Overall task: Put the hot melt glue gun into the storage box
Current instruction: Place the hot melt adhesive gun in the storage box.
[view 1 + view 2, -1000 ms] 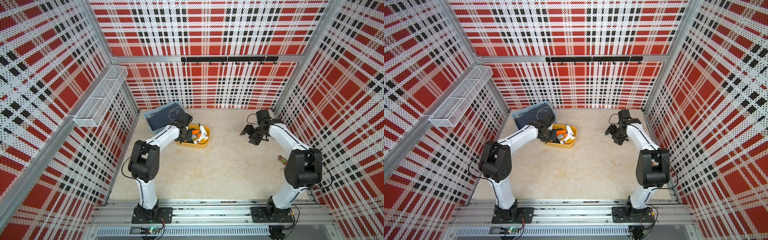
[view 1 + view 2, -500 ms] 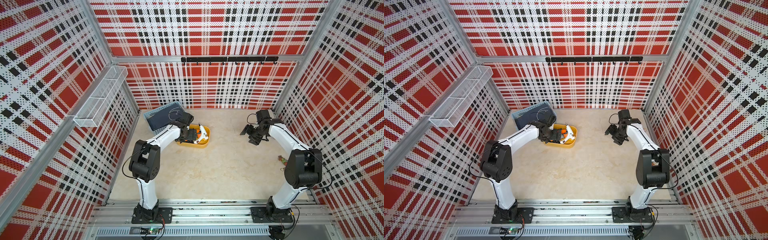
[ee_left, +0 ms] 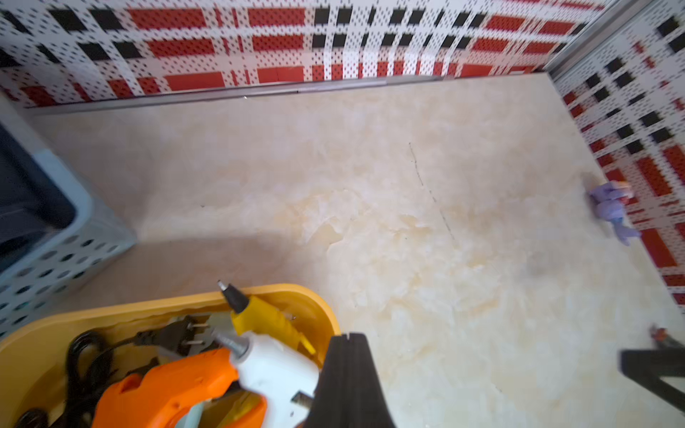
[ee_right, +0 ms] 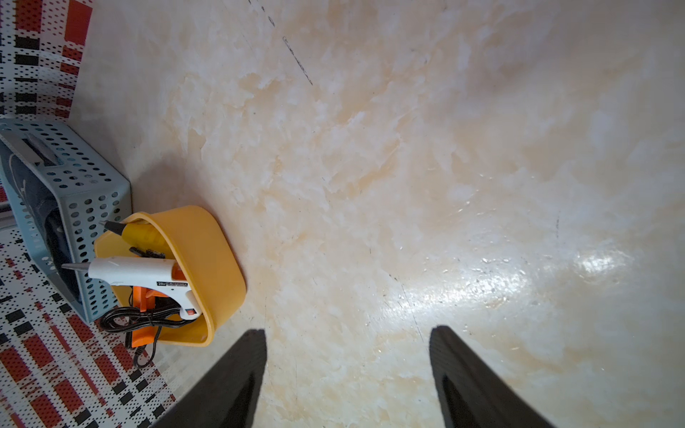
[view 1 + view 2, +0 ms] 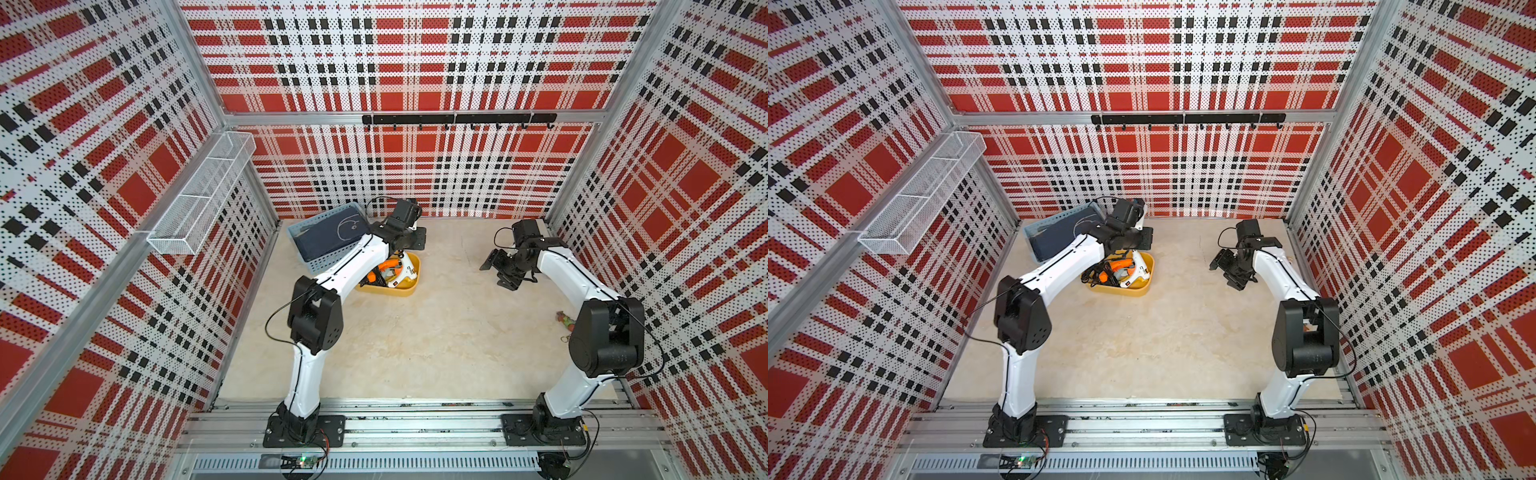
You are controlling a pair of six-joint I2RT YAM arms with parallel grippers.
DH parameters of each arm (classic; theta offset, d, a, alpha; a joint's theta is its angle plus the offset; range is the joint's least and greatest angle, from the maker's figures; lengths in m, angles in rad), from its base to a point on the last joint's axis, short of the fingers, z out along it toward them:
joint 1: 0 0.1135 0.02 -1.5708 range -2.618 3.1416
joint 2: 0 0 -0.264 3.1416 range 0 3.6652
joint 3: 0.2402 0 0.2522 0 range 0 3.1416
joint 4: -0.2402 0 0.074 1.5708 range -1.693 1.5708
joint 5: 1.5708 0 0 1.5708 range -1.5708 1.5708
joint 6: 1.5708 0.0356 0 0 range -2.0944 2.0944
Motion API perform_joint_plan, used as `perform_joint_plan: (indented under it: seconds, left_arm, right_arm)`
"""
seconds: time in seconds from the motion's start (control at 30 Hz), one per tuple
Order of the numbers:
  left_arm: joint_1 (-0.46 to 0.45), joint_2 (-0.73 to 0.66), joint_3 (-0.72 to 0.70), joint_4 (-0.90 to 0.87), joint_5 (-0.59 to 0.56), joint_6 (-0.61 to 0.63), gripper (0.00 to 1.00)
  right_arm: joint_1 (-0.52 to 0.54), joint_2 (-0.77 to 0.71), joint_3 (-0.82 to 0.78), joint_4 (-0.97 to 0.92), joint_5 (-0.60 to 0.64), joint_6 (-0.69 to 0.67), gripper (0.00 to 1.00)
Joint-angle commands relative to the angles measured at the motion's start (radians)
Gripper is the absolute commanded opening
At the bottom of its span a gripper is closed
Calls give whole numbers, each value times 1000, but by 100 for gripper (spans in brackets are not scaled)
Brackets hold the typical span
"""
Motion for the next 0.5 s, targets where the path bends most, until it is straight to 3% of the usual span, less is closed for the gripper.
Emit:
perform_joint_plan:
  seconds: [0.0, 0.17, 0.47]
  left_arm:
    - [30, 103, 68, -10, 2, -10, 0]
    - [53, 167, 92, -13, -17, -30, 0]
    - [84, 4, -177, 4, -97, -47, 0]
  right_arm:
    - [3, -14, 5, -4, -2, -11, 77]
    - [3, -25, -2, -8, -1, -12, 77]
    - [2, -46, -50, 14, -1, 0, 77]
